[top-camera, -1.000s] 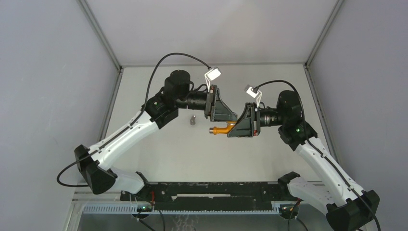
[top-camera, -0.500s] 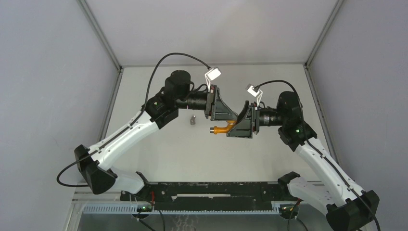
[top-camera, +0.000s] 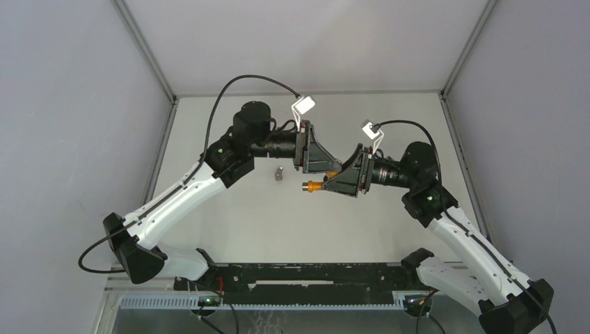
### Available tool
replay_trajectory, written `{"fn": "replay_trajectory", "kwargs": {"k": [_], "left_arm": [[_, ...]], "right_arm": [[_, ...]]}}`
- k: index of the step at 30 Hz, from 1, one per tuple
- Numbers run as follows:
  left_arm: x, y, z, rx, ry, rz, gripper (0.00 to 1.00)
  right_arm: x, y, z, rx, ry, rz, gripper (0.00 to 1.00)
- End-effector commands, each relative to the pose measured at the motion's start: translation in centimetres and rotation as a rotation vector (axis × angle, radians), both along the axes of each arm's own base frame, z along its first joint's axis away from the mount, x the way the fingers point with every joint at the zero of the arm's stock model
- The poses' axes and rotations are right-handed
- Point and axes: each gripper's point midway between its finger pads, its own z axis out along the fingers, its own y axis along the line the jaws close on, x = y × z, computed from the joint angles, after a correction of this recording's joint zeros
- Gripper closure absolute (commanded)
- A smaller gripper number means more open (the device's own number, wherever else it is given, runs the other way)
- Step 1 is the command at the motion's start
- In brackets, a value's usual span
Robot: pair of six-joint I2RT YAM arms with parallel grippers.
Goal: Install the water faucets
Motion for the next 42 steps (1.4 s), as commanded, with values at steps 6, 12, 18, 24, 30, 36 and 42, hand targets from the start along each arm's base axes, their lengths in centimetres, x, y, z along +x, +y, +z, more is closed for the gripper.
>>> {"fn": "replay_trajectory", "kwargs": {"k": [6, 12, 18, 24, 30, 36, 42], "left_arm": [[-0.5, 0.2, 2.8, -0.076, -0.056, -0.006, 1.0], [-0.7, 0.2, 2.8, -0.075, -0.054, -0.021, 1.0], [-0.8, 0.2, 2.6, -0.072, -0.055, -0.025, 1.0], [-1.0, 0.3, 2.5, -0.063, -0.06, -0.034, 1.0], [-0.9, 0.2, 2.4, -0.06, -0.061, -0.034, 1.0], [-0.9, 0.1, 2.4, -0.06, -0.059, -0.038, 1.0], [-0.8, 0.1, 2.4, -0.057, -0.051, -0.042, 1.0]], "right_arm": [[-0.5, 1.6, 1.9, 0.072, -0.047, 0.02, 0.41], [-0.5, 1.8, 1.9, 0.071, -0.05, 0.02, 0.51], [-0.3, 1.5, 1.3, 0.049, -0.038, 0.008, 0.45], [0.1, 0.5, 1.1, 0.034, -0.037, -0.014, 0.41], [0.2, 0.1, 0.7, 0.019, -0.034, -0.016, 0.47], [0.0, 0.3, 0.7, 0.022, -0.037, 0.003, 0.55], [0.0, 0.4, 0.7, 0.022, -0.037, -0.002, 1.0]]}}
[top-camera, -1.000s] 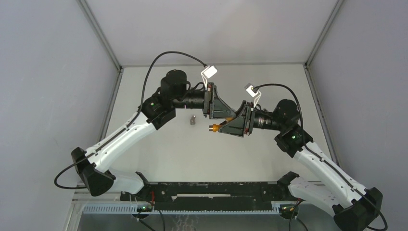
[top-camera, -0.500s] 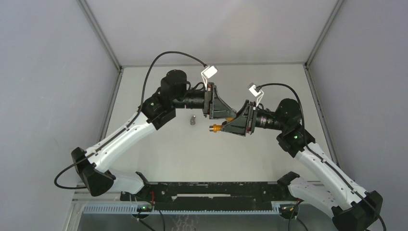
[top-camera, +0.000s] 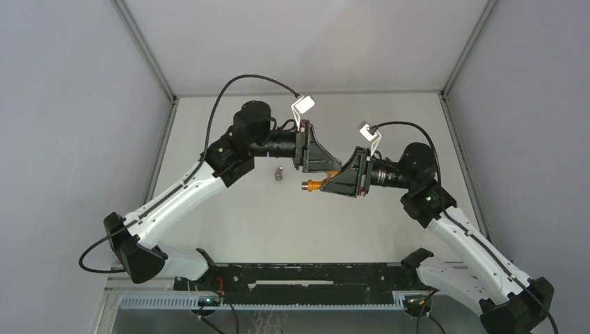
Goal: Install the water faucets
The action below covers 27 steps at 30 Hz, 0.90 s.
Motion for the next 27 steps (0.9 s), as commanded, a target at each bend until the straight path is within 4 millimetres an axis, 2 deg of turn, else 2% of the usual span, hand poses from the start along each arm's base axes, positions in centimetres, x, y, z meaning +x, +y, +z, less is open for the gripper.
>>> {"fn": "replay_trajectory", "kwargs": {"k": [1, 4, 5, 6, 10, 13, 17, 20, 23, 27], "left_arm": [[-1.1, 0.0, 2.6, -0.064, -0.055, -0.051, 1.0], [-1.0, 0.0, 2.5, -0.062, -0.055, -0.047, 1.0], [-1.0, 0.0, 2.5, -0.062, -0.057, -0.046, 0.97], [-1.0, 0.0, 2.4, -0.061, -0.056, -0.046, 0.86], [-0.6, 0.1, 1.8, -0.026, -0.066, -0.032, 0.3], [0.9, 1.1, 0.5, 0.047, -0.061, 0.04, 0.02], [4.9, 4.6, -2.3, 0.165, 0.002, 0.269, 0.0], [7.7, 8.1, -6.2, 0.282, 0.045, 0.464, 0.0], [10.5, 12.2, -10.7, 0.445, 0.011, 0.706, 0.0], [12.2, 15.6, -16.8, 0.74, 0.062, 0.831, 0.0]], "right_arm": [[0.6, 0.0, 0.4, 0.013, -0.017, -0.04, 1.0], [1.1, -0.1, 0.5, 0.046, -0.017, -0.088, 1.0], [1.3, -0.2, 0.6, 0.054, -0.013, -0.105, 1.0], [1.4, -0.2, 0.4, 0.059, -0.008, -0.113, 1.0], [2.0, -0.6, -0.2, 0.06, 0.005, -0.169, 1.0], [2.6, -1.4, -0.9, 0.04, 0.003, -0.234, 1.0], [4.4, -3.9, -2.0, -0.012, -0.009, -0.385, 1.0], [5.8, -6.4, -3.0, -0.071, -0.029, -0.533, 1.0], [6.8, -8.6, -3.5, -0.119, -0.071, -0.669, 1.0], [7.6, -10.2, -3.7, -0.155, -0.106, -0.769, 1.0]]}}
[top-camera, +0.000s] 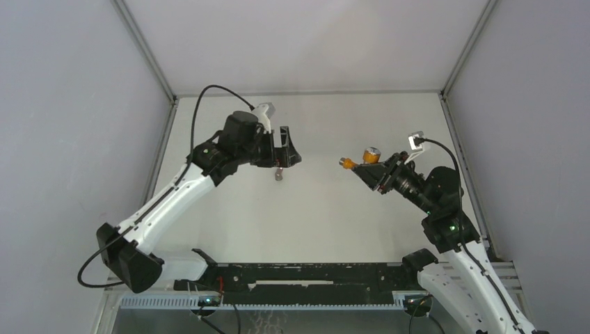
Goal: Install the water faucets
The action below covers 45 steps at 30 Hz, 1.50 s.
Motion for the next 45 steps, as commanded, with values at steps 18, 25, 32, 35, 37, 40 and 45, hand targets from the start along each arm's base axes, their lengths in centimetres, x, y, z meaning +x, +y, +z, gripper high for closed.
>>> {"fn": "replay_trajectory", "kwargs": {"k": [18, 25, 32, 35, 37, 40, 45], "left_arm": [[6.1, 2.7, -17.2, 0.452, 0.423, -0.008, 0.1], [7.8, 3.4, -18.2, 0.425, 0.478, -0.02, 0.18], [8.8, 5.3, -20.3, 0.519, 0.52, -0.031, 0.33], [9.1, 5.7, -20.8, 0.552, 0.525, -0.031, 0.38], [9.3, 5.8, -20.9, 0.554, 0.523, -0.03, 0.42], [9.6, 5.5, -21.4, 0.547, 0.53, -0.04, 0.48], [9.7, 5.4, -22.2, 0.551, 0.552, -0.05, 0.57]], "right_arm": [[1.9, -2.0, -0.4, -0.074, -0.02, -0.143, 1.0], [2.3, -1.5, -0.8, -0.073, -0.005, -0.123, 1.0], [2.4, -1.3, -1.3, -0.081, 0.018, -0.11, 1.0], [2.3, -1.3, -1.6, -0.084, 0.027, -0.108, 1.0], [2.3, -1.2, -1.6, -0.085, 0.029, -0.106, 1.0], [2.4, -1.2, -1.6, -0.083, 0.031, -0.106, 1.0], [2.4, -1.2, -1.6, -0.078, 0.038, -0.107, 1.0]]}}
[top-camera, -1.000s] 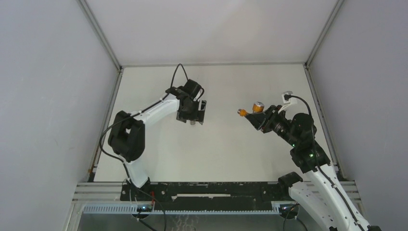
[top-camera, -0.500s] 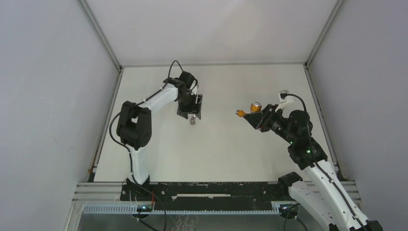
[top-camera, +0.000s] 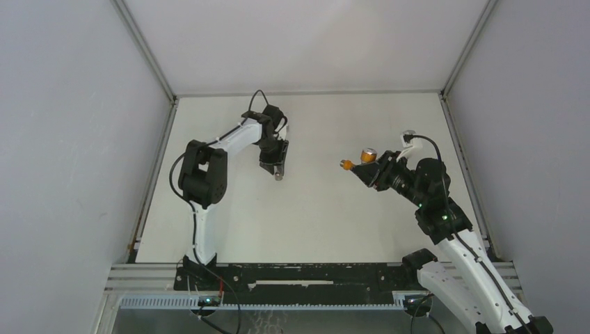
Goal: Install the water faucets
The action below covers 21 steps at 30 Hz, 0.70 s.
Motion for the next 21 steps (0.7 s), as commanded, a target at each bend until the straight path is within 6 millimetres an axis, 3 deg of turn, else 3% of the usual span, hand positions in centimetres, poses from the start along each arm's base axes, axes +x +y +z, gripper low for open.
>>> {"fn": "replay_trajectory", "kwargs": {"k": [1, 21], "left_arm": [[1.07, -0.1, 0.65, -0.007, -0.022, -0.02, 0.58], [1.09, -0.26, -0.29, -0.012, -0.013, -0.007, 0.62]], "right_arm": [[0.2, 0.07, 2.28, 0.032, -0.062, -0.001, 1.0], [0.38, 0.14, 2.34, 0.042, -0.056, -0.004, 1.0]]}}
